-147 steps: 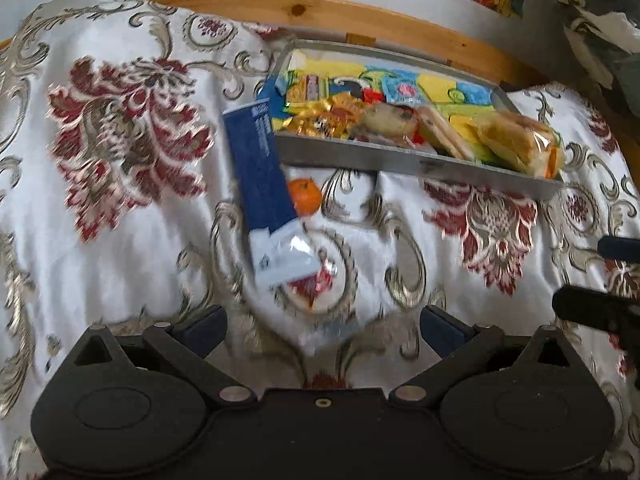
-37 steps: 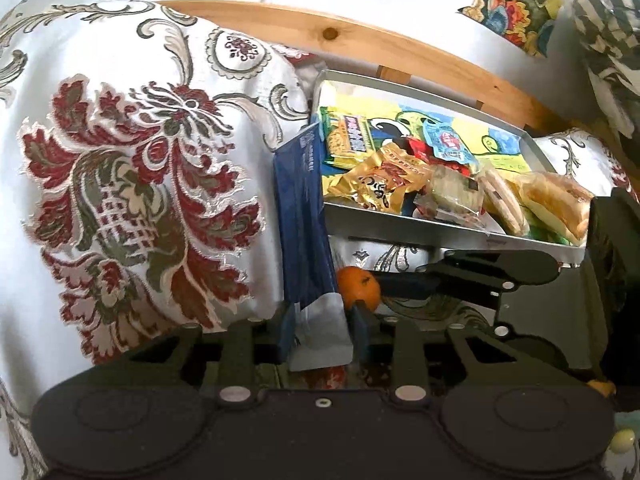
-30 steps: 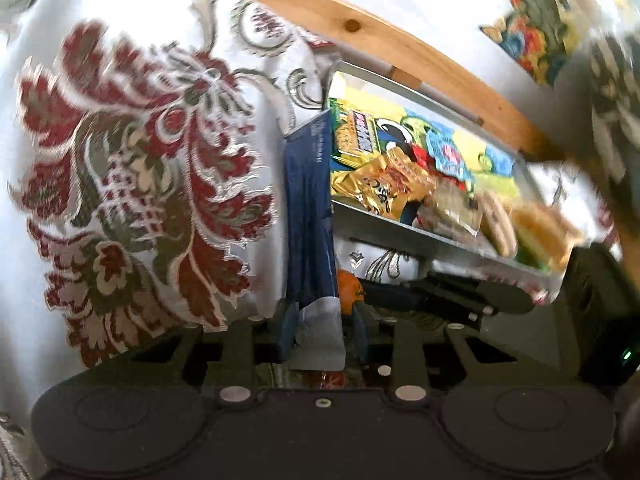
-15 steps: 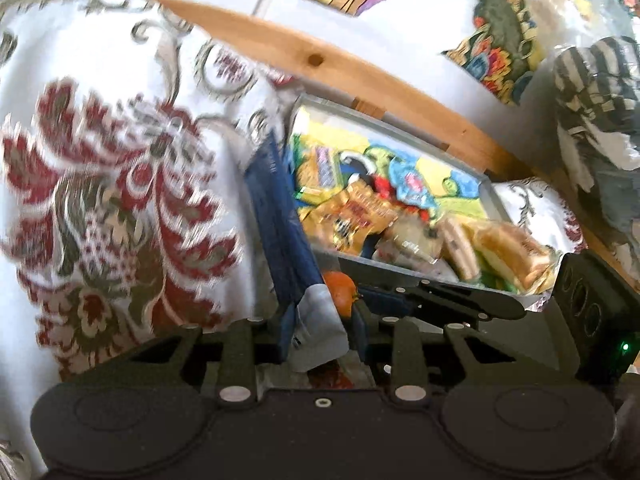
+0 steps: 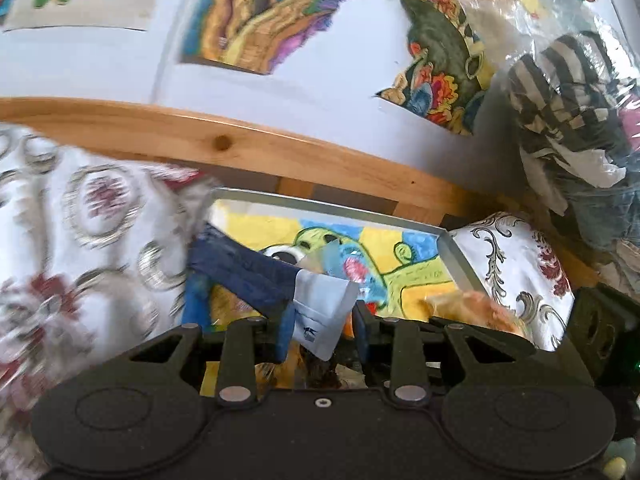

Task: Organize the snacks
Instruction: 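Lift and carry the blue tube and mandarin over the grey tray with both tools, then lower and open the left tool on the blue tube while the right releases the mandarin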

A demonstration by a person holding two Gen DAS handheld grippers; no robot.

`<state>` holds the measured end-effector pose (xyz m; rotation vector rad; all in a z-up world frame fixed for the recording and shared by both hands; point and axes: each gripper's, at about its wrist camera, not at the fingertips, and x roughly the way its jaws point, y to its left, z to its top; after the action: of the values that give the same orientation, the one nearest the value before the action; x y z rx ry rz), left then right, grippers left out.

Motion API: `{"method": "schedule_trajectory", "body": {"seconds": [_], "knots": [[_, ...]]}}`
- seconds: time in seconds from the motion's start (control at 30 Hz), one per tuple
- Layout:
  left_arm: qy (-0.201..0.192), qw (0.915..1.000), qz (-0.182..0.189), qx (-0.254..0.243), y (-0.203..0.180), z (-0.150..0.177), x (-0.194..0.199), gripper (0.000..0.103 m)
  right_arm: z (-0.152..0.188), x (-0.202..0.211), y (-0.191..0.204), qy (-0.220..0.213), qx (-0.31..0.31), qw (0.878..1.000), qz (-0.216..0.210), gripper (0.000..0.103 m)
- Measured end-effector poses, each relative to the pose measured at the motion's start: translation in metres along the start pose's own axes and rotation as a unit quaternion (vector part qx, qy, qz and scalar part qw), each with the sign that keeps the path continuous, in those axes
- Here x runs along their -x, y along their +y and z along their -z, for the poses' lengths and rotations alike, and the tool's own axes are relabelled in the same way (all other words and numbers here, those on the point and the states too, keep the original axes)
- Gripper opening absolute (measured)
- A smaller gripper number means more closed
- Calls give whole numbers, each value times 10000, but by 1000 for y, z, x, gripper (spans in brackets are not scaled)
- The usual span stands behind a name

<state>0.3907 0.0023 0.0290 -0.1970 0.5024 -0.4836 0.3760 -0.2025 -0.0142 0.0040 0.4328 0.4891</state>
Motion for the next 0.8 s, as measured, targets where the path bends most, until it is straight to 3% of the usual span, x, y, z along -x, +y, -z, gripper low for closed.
{"method": "schedule_trajectory", "body": {"seconds": [0.17, 0.37, 0.5, 0.67, 0.8], "knots": [[25, 9996, 42, 276, 3, -4, -38, 33, -7, -7, -23, -29, -73, 9984, 562, 38], [53, 9993, -172, 338, 3, 2, -59, 34, -1, -11, -32, 73, 110, 9953, 959, 39], [85, 9984, -298, 476, 9, 5, -62, 40, 0, -10, -33, 60, 172, 9935, 1124, 51], [129, 9969, -517, 575, 14, 6, -58, 59, -3, -7, -34, 48, 201, 9920, 1243, 63], [23, 9951, -627, 770, 20, 7, -47, 76, -5, -2, -32, -12, 269, 9902, 1373, 80]]}}
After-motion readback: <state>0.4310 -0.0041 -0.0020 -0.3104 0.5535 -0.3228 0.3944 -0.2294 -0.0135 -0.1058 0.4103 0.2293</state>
